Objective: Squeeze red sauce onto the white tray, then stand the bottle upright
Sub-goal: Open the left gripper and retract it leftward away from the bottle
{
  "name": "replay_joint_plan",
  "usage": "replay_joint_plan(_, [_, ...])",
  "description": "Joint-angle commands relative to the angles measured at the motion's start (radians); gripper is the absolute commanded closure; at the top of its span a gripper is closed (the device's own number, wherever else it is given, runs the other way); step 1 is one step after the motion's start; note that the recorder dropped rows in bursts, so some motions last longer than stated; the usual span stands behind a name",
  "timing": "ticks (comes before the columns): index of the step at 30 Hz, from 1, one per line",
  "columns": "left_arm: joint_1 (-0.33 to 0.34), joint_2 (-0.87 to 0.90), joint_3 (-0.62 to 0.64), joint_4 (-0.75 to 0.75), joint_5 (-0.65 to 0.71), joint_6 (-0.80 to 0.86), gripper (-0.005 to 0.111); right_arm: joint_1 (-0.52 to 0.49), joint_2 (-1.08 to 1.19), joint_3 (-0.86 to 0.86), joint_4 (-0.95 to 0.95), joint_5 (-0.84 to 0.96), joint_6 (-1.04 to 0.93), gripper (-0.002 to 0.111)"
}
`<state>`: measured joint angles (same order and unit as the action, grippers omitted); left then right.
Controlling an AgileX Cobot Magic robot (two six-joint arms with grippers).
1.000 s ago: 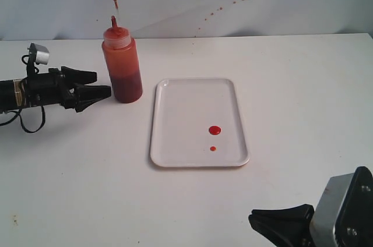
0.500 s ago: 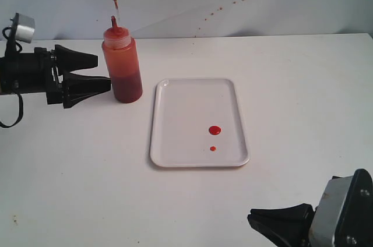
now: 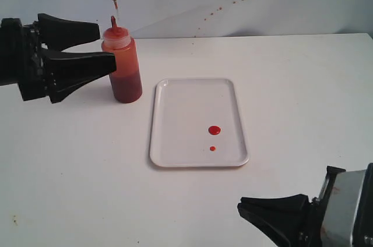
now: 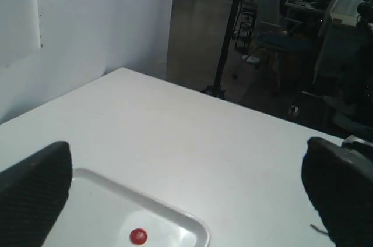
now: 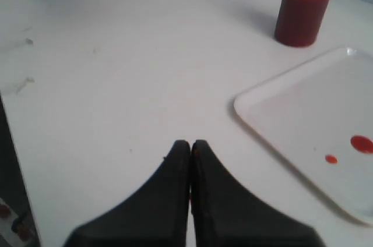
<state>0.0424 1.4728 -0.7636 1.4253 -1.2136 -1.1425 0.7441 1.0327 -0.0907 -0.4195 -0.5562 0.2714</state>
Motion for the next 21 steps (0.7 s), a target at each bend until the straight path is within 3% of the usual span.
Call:
replay_joint_plan(1, [-0.009, -0.116, 0.008, 0.030, -0.008, -0.161, 0.005, 0.004, -0.005, 0.000, 0.104, -0.185, -0.009, 0.108])
replay_joint_plan(7, [-0.009, -0.297, 0.008, 0.034, -0.008, -0.239, 0.005, 0.004, -0.005, 0.000, 0.292, -0.330, -0.009, 0.108])
replay_joint_plan(18, [-0.009, -0.553, 0.008, 0.104, 0.019, -0.323, 0.005, 0.004, -0.005, 0.000, 0.319, -0.333, -0.009, 0.108])
replay_joint_plan(21, [-0.009, -0.584, 0.008, 0.111, 0.019, -0.368, 0.019, 0.004, -0.005, 0.000, 0.320, -0.333, -0.009, 0.108])
